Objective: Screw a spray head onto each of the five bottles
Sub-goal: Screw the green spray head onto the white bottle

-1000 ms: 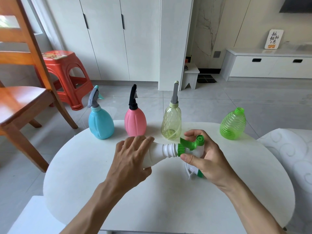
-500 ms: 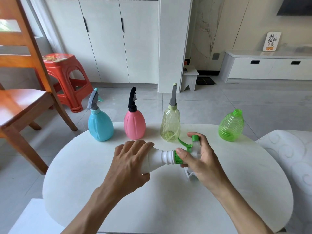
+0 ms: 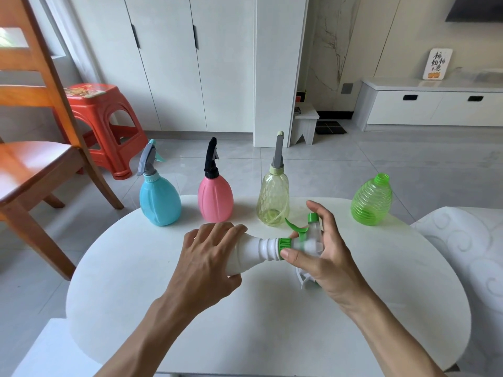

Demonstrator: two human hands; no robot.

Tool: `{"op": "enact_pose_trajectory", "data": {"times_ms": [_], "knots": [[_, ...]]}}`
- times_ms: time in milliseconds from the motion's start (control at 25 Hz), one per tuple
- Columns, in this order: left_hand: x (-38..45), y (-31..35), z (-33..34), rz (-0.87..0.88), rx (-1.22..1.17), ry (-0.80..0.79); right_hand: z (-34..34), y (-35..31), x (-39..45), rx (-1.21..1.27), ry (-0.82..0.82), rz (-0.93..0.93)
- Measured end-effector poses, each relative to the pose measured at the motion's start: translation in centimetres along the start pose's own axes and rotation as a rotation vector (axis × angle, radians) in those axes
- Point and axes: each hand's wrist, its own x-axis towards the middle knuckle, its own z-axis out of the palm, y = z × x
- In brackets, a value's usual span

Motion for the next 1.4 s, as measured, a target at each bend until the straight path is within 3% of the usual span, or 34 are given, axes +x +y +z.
{"op": "enact_pose_trajectory", "data": {"times_ms": [360,440,560,720,800,960,1080,1240,1400], "knots": [[-0.2,0.2,0.3,0.032,0.021,0.018,-0.3,-0.3,0.1,-0.069,0.109,0.105],[-0.2,0.4,0.4,0.003,-0.021,0.017,-0.1,-0.3,0.1,0.126,0.047,0.144],[0.0,1.4,0.3,-0.196,-0.321,-0.018,0.3,-0.4,0.0,0.477,-0.134,0.134],[0.1,3.2,0.4,-0.392,-0.713,-0.209,0.8,-0.8,0.2,0.597,-0.096,0.047],[0.0,3.5,0.4,-0.401,-0.843,-0.344,0.8,-1.0,0.3,0.651,-0.053,0.047],[0.1,3.8,0.2,-0.378,-1.013,-0.552,0.9,-1.0,0.3,0.667,-0.129,0.067],[0.0,3.9,0.2,-0.369,-0.993,-0.500,1.0,-1.2,0.3,0.638,-0.111,0.051],[-0.8,5.3,0.9,-0.431,-0.896,-0.319,1.6,-1.3,0.3,0.528,0.020,0.007],[-1.0,5.4,1.9,-0.435,-0.333,-0.126,2.1,-0.1,0.0,0.465,0.233,0.132]]}}
